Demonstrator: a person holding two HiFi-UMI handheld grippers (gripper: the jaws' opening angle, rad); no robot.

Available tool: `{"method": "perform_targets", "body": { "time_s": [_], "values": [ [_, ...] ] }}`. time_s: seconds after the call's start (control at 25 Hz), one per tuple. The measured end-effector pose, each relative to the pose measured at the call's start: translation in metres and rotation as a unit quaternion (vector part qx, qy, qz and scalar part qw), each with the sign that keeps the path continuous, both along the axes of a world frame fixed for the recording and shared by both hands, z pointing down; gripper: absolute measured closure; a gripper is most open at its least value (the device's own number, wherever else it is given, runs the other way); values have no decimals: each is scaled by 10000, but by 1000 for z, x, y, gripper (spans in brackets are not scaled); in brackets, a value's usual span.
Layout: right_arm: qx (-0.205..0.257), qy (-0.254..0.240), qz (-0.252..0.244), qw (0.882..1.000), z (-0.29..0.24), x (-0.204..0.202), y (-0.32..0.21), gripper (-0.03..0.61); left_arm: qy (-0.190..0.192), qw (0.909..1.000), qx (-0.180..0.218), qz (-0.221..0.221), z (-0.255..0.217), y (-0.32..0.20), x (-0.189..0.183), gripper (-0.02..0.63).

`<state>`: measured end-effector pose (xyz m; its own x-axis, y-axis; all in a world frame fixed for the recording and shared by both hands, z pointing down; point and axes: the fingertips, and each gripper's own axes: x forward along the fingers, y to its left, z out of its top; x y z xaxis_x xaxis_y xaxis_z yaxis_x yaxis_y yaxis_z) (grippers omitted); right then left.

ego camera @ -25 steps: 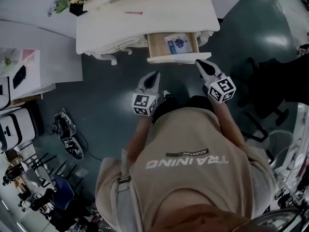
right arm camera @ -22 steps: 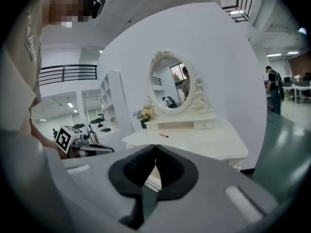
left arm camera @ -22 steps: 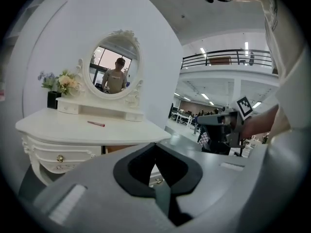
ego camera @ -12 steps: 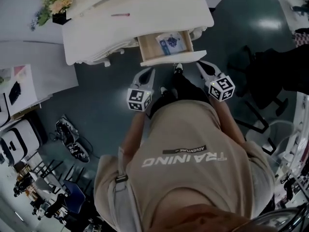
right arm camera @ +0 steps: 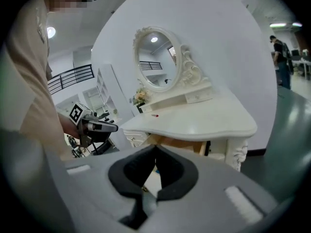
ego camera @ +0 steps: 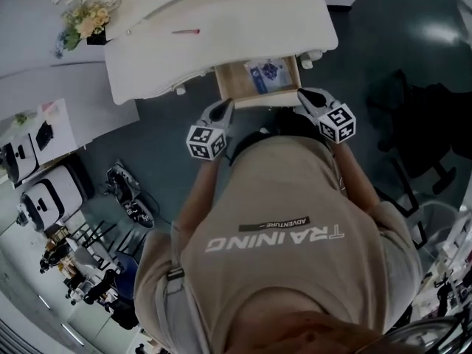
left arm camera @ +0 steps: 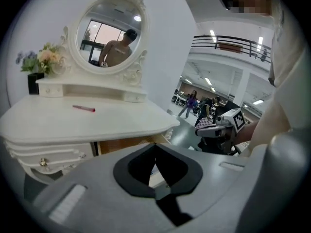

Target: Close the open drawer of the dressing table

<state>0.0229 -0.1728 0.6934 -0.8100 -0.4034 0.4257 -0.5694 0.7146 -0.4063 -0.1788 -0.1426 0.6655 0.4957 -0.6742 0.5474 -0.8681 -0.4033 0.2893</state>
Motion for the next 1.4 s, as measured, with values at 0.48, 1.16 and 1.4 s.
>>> {"method": "perform_targets", "body": {
  "time_s": [0.48,1.16,1.4],
  "values": [
    [-1403,359,-884,9855,85,25,40,574,235,9894,-1421,194,98,21,26,612],
    [-2405,1253,-801,9592,159,-2,58,574,253,9729,-2198,672,170,36,20,612],
    [-2458,1435,-1090,9524,158,-23,52,574,305,9702,-2267,794,178,25,12,612]
  ]
}}
